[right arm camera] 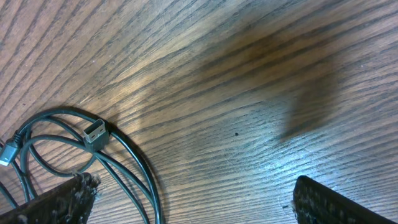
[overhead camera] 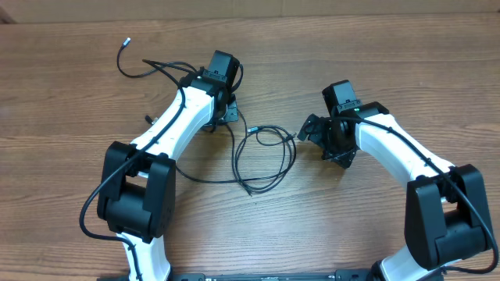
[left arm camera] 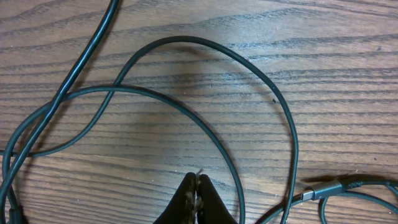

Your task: Untangle cables

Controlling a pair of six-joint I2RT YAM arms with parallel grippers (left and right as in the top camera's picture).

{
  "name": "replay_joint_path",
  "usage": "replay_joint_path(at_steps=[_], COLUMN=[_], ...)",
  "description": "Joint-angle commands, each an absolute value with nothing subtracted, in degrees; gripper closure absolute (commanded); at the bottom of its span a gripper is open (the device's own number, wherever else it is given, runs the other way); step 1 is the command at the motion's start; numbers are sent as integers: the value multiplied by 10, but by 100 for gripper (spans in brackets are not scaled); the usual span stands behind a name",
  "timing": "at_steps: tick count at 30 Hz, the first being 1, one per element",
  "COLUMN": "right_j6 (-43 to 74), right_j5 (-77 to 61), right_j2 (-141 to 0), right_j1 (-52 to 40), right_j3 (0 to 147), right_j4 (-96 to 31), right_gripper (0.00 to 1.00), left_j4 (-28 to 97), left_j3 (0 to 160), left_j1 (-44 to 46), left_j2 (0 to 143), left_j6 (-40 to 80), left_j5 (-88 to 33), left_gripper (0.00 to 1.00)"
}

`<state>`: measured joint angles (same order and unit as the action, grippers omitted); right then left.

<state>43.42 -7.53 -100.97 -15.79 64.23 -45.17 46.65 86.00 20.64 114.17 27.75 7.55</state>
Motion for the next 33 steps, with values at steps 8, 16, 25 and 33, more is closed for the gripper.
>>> replay_joint_path(at_steps=[8,16,25,33], right_j6=[430,430,430,430], right_j5=[-76,-76,-76,-76], right_j2=[-1000,-1000,-1000,-1000], right_j1=[-156,-156,-156,-156], right_j3=[652,652,652,652], right_j4=[-451,-451,-451,-451], right_gripper=[0,0,0,0], left_j4=[465,465,465,465], left_j3=[867,867,867,867], left_j1=[210,210,210,210], left_j2=[1131,1131,1131,1131], left_j6=[279,279,279,279], left_j5=[27,15,15,15], left_gripper=[92,91,84,89])
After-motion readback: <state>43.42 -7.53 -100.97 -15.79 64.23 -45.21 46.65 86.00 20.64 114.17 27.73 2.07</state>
